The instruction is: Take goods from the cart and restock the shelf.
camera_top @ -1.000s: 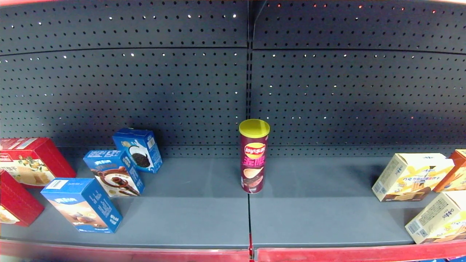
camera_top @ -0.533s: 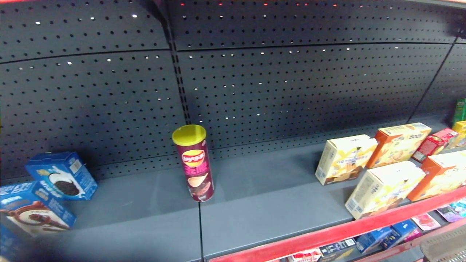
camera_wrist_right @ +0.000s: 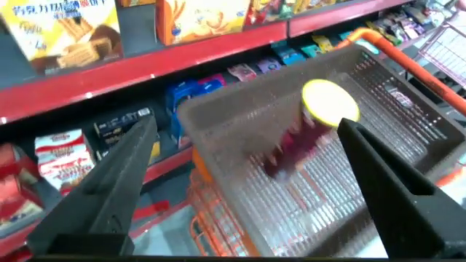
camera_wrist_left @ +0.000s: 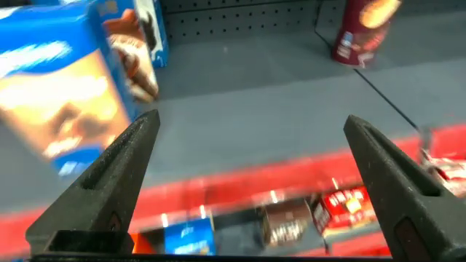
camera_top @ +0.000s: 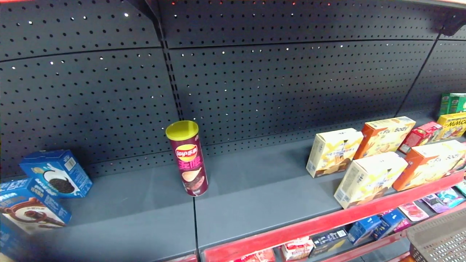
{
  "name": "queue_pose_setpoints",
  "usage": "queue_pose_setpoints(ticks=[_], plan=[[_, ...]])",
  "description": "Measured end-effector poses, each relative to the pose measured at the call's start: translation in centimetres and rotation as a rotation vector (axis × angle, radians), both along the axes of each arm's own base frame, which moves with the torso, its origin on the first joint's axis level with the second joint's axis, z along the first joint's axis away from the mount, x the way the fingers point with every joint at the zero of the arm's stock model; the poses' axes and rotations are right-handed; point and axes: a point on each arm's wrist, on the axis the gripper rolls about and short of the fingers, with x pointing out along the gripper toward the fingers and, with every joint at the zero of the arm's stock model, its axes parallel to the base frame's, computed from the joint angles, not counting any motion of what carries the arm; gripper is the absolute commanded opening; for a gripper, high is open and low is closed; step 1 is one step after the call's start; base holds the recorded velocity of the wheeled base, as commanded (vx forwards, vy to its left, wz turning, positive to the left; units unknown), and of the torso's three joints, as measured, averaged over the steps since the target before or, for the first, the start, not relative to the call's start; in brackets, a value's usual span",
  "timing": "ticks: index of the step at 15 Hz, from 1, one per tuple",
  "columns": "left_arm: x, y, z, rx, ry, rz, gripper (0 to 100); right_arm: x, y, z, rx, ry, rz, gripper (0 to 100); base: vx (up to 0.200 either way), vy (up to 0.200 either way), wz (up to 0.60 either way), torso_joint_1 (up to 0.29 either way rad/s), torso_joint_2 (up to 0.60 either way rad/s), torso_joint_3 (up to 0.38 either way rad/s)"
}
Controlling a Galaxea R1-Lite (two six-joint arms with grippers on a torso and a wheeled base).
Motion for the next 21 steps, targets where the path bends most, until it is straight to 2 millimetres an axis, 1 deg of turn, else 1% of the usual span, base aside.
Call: queue_pose_setpoints(ticks=[4,8,12,17,21], plan=[[-0.01,0.0,0.04,0.0,-0.001,0.0,100,-0.2,-0.01,-0.62,-0.025,0.004,0.01,100,0.0,0.0,-0.6,-0.002,0.0,0.004],[-0.01,0.0,0.03,-0.003,-0.001,0.002,100,-0.34,0.0,-0.76,-0.027,-0.006,0.015,100,0.0,0.0,-0.6,0.012,0.0,-0.002],[0.0,0.01,0.01,-0.005,-0.001,0.005,100,-0.49,-0.02,-0.84,-0.028,-0.015,0.021,100,0.0,0.0,0.0,0.0,0.0,0.0],[-0.01,0.01,0.03,-0.002,-0.001,0.003,100,-0.52,0.0,-1.05,-0.029,-0.016,0.018,100,0.0,0.0,-0.6,0.004,0.0,0.001],[-0.01,0.01,0.03,-0.006,-0.001,0.005,100,-0.57,0.0,-1.0,-0.029,-0.021,0.018,100,0.0,0.0,0.0,0.0,0.0,0.0]])
